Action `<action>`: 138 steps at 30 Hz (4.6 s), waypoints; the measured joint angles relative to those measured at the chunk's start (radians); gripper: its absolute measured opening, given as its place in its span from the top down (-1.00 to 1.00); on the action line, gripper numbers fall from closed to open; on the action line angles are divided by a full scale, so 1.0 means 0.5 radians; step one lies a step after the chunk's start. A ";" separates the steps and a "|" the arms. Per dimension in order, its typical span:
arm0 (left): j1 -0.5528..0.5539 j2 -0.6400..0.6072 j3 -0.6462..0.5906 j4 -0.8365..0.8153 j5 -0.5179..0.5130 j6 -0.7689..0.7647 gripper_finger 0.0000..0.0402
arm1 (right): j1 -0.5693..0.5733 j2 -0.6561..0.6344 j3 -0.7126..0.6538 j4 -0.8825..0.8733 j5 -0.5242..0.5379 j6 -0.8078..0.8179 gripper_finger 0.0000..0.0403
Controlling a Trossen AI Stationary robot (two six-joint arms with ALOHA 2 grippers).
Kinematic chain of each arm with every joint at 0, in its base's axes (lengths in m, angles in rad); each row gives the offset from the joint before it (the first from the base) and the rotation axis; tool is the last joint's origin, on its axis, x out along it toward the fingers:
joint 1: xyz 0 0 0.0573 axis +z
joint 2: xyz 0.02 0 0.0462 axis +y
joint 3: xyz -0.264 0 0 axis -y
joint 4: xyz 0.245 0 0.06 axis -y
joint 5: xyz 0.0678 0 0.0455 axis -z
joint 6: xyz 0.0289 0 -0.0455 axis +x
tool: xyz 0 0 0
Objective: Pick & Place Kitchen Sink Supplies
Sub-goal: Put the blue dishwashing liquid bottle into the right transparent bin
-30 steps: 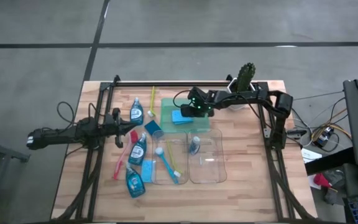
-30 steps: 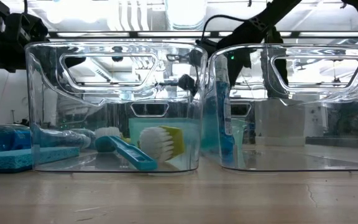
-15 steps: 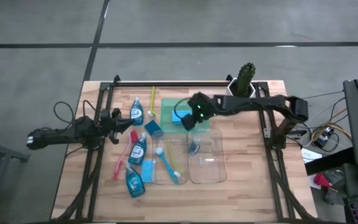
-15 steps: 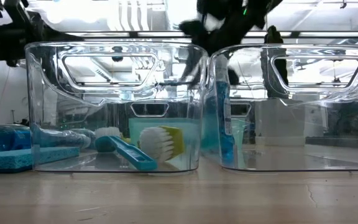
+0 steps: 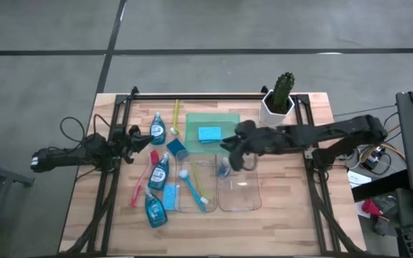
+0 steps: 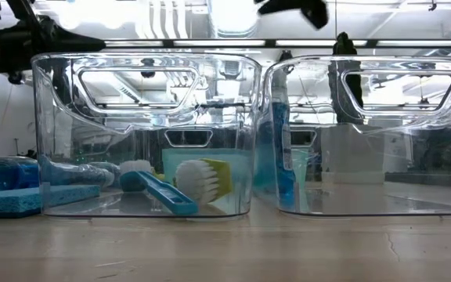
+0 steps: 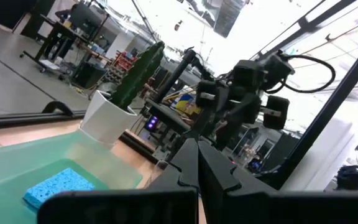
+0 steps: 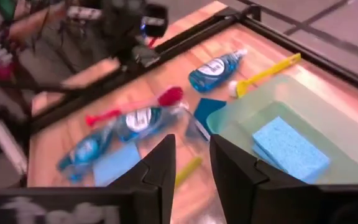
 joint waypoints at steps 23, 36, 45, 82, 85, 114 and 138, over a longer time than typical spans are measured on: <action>0.000 0.000 0.005 -0.005 -0.004 -0.160 1.00 | 0.461 -1.025 -1.133 0.653 0.536 0.118 0.62; 0.001 0.014 0.007 0.005 -0.006 -0.432 1.00 | 0.461 -1.459 -1.837 1.059 0.242 -0.021 0.56; 0.002 0.024 0.007 -0.015 -0.041 -0.627 1.00 | 0.462 -1.757 -2.298 1.708 -0.100 -0.219 0.59; 0.448 1.792 2.024 -2.498 -0.292 -0.621 0.05 | 0.462 -1.992 -2.454 1.818 -0.367 -0.502 0.59; 0.619 1.852 2.068 -2.413 -0.169 -0.683 0.05 | 0.462 -1.992 -2.454 1.818 -0.365 -0.501 0.57; 1.534 2.767 2.068 -2.110 0.157 -0.474 0.05 | 0.462 -1.992 -2.453 1.818 -0.364 -0.501 0.63; 1.621 3.315 2.068 -1.914 0.156 -0.319 0.05 | 0.462 -1.992 -2.453 1.818 -0.364 -0.501 0.67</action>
